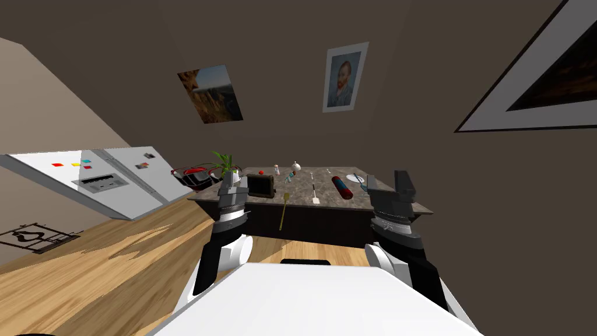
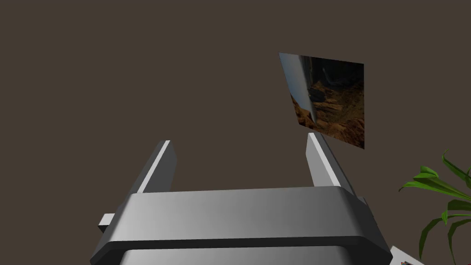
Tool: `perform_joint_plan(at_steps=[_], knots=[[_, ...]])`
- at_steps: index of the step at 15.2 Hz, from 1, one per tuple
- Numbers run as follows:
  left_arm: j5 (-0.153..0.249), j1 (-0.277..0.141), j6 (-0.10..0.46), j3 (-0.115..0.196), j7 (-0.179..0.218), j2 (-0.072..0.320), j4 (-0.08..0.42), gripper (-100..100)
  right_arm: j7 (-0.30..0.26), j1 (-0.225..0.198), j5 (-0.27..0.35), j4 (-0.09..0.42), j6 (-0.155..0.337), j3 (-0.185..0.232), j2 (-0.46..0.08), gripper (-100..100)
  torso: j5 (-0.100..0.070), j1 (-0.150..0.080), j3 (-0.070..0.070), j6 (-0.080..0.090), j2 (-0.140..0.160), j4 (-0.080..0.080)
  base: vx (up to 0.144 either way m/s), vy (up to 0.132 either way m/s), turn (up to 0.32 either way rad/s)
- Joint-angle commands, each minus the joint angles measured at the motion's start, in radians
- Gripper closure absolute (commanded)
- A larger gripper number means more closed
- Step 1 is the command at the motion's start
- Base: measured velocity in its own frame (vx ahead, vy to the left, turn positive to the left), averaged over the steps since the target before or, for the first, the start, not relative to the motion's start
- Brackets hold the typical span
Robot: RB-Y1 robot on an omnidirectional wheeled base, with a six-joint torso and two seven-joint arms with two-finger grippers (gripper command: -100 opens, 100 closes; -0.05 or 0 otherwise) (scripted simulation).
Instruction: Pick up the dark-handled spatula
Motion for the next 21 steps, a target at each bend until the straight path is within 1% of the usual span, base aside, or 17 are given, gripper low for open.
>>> perform_joint_plan(at_steps=[1, 2, 3, 4, 5, 6, 7, 8, 11, 12, 13, 14, 15, 18, 19, 20, 21], knots=[[0.000, 0.000, 0.000, 0.000, 0.000, 0.000, 0.000, 0, -0.001, 0.004, -0.006, 0.006, 0.005, 0.003, -0.041, -100, 0.000, 0.000, 0.000, 0.000, 0.000, 0.000, -0.009, 0.008, 0.038], [0.000, 0.000, 0.000, 0.000, 0.000, 0.000, 0.000, 0, -0.003, 0.009, -0.013, 0.013, 0.010, 0.006, -0.065, -100, 0.000, 0.000, 0.000, 0.000, 0.000, 0.000, -0.021, 0.024, 0.077], [0.000, 0.000, 0.000, 0.000, 0.000, 0.000, 0.000, 0, -0.003, 0.009, -0.013, 0.013, 0.010, 0.006, -0.074, -100, 0.000, 0.001, 0.001, 0.000, 0.001, 0.000, -0.029, 0.029, 0.042], [0.000, 0.000, 0.000, 0.000, 0.000, 0.000, 0.000, 0, -0.004, 0.015, -0.022, 0.021, 0.016, 0.010, -0.105, -100, 0.000, 0.001, 0.001, 0.000, 0.002, 0.000, -0.041, 0.037, 0.048], [0.000, 0.000, 0.000, 0.000, 0.000, 0.000, 0.000, 0, -0.004, 0.015, -0.022, 0.021, 0.016, 0.010, -0.111, -100, 0.000, 0.002, 0.001, 0.000, 0.002, 0.000, -0.040, 0.037, 0.046], [0.000, 0.000, 0.000, 0.000, 0.000, 0.000, 0.000, 0, -0.006, 0.022, -0.033, 0.032, 0.024, 0.015, -0.143, -100, 0.001, 0.002, 0.002, 0.000, 0.003, 0.001, -0.039, 0.040, 0.079], [0.000, 0.000, 0.000, 0.000, 0.000, 0.000, 0.000, 0, -0.006, 0.022, -0.033, 0.032, 0.024, 0.015, -0.152, -100, 0.001, 0.002, 0.002, 0.000, 0.003, 0.001, -0.039, 0.037, 0.061], [0.000, 0.000, 0.000, 0.000, 0.000, 0.000, 0.000, 0, -0.008, 0.031, -0.045, 0.044, 0.034, 0.021, -0.182, -100, 0.001, 0.002, 0.002, 0.000, 0.003, 0.001, -0.046, 0.046, 0.071], [0.000, 0.000, 0.000, 0.000, 0.000, 0.000, 0.000, 0, -0.011, 0.041, -0.060, 0.058, 0.045, 0.027, -0.242, -100, 0.001, 0.003, 0.002, 0.000, 0.003, 0.001, -0.046, 0.048, 0.079], [0.000, 0.000, 0.000, 0.000, 0.000, 0.000, 0.000, 0, -0.014, 0.053, -0.076, 0.074, 0.057, 0.035, -0.267, -100, 0.001, 0.003, 0.002, 0.000, 0.004, 0.001, -0.051, 0.059, 0.111], [0.000, 0.000, 0.000, 0.000, 0.000, 0.000, 0.000, 0, -0.014, 0.053, -0.076, 0.074, 0.057, 0.035, -0.291, -100, 0.001, 0.004, 0.002, 0.000, 0.004, 0.001, -0.053, 0.055, 0.091], [0.000, 0.000, 0.000, 0.000, 0.000, 0.000, 0.000, 0, -0.014, 0.053, -0.076, 0.074, 0.057, 0.035, -0.291, -100, 0.001, 0.004, 0.002, 0.000, 0.004, 0.001, -0.038, 0.039, 0.018], [0.000, 0.000, 0.000, 0.000, 0.000, 0.000, 0.000, 0, -0.016, 0.065, -0.095, 0.091, 0.070, 0.043, -0.327, -100, 0.001, 0.003, 0.002, 0.000, 0.004, 0.001, -0.042, 0.051, 0.079], [0.000, 0.000, 0.000, 0.000, 0.000, 0.000, 0.000, 0, -0.019, 0.078, -0.114, 0.110, 0.085, 0.051, -0.395, -100, 0.001, 0.004, 0.002, 0.000, 0.004, 0.001, -0.055, 0.062, 0.115], [0.000, 0.000, 0.000, 0.000, 0.000, 0.000, 0.000, 0, -0.019, 0.078, -0.114, 0.110, 0.085, 0.051, -0.397, -100, 0.001, 0.004, 0.003, 0.000, 0.004, 0.001, -0.036, 0.046, 0.021], [0.000, 0.000, 0.000, 0.000, 0.000, 0.000, 0.000, 0, -0.023, 0.093, -0.135, 0.130, 0.100, 0.060, -0.432, -100, 0.001, 0.004, 0.002, 0.000, 0.004, 0.001, -0.033, 0.063, 0.091], [0.000, 0.000, 0.000, 0.000, 0.000, 0.000, 0.000, 0, -0.023, 0.093, -0.135, 0.130, 0.100, 0.060, -0.454, -100, 0.001, 0.004, 0.002, 0.000, 0.003, 0.001, -0.038, 0.063, 0.113]])
